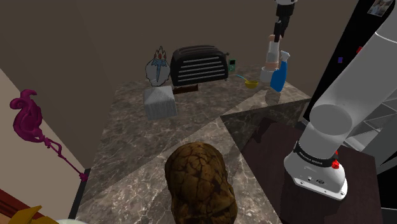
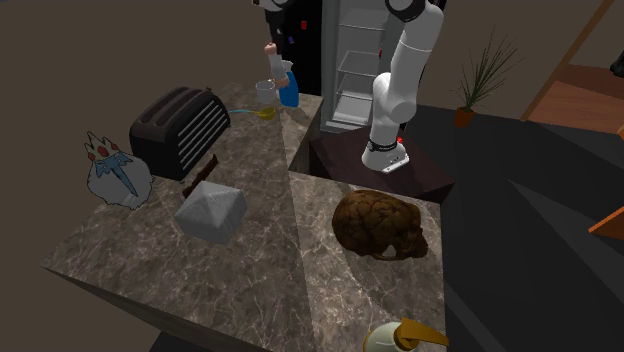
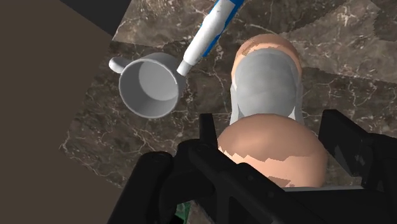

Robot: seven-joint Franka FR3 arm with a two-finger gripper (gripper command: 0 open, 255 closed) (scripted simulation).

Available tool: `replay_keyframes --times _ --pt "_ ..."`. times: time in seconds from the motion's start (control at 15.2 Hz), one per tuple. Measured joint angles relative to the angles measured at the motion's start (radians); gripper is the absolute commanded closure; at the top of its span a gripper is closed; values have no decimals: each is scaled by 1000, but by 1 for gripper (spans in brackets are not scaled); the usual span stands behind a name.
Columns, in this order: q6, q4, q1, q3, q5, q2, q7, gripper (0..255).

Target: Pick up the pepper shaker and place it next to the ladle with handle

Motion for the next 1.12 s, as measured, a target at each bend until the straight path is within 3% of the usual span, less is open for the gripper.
replay_keyframes --times 1.12 --pt "225 -190 -8 -23 4 40 10 255"
